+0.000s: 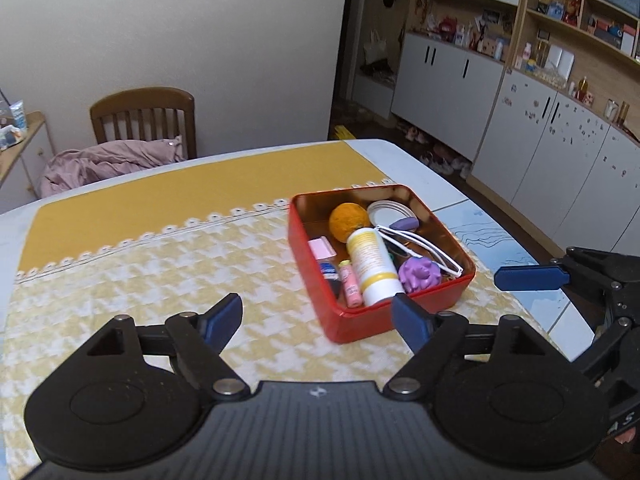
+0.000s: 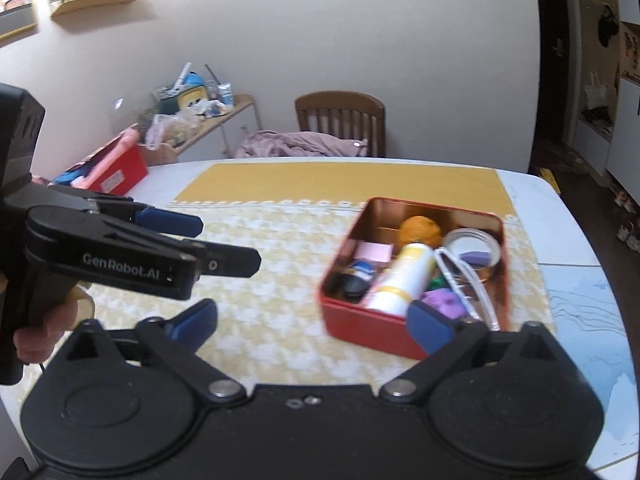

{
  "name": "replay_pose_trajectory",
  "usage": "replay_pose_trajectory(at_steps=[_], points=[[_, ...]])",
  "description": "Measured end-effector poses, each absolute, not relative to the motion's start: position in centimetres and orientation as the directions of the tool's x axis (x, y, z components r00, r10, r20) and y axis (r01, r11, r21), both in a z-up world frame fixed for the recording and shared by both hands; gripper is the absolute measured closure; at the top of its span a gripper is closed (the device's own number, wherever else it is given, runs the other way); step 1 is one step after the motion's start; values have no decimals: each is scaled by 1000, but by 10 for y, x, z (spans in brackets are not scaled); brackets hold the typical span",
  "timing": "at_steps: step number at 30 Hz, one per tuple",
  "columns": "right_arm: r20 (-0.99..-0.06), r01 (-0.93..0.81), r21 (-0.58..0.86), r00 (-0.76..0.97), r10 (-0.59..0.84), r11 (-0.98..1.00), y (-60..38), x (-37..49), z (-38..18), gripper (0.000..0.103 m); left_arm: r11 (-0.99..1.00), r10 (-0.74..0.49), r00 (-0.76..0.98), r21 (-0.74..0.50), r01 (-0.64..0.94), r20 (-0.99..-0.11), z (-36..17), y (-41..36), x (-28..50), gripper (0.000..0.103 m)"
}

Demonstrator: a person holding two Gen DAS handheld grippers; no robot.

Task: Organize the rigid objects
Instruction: 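Move both tools from the tin to the red candy wrapper on the cloth, then grasp the red candy with the left tool while the right tool grasps the small item beside it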

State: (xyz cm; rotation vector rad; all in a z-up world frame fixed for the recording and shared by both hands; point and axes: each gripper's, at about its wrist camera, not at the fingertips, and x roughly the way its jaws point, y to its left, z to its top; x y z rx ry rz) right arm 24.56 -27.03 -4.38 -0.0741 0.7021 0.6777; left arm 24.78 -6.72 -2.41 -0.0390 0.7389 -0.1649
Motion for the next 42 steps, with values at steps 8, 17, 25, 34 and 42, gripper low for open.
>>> replay_pose_trajectory(at_steps=[8, 17, 25, 34, 42], points=[[-630, -674, 138, 506, 589, 726, -233, 191, -51, 0, 989, -146, 734, -91, 114, -663, -30, -31, 200, 21], [-692, -729, 132, 417, 589, 672, -190, 137, -79, 0, 990, -142, 707, -87, 114, -693, -57, 2, 151, 21], [-743, -762, 107, 365, 561, 638, -162, 105, -105, 1, 987, -154, 643, -83, 139, -750, -92, 11, 128, 21], [-793, -775, 73, 336, 508, 627, -145, 91, -133, 17, 979, -184, 579, -99, 176, -794, -124, 14, 119, 21], [-806, -784, 42, 340, 485, 619, -141, 89, -144, 33, 959, -217, 549, -70, 276, -807, -136, 2, 113, 31]])
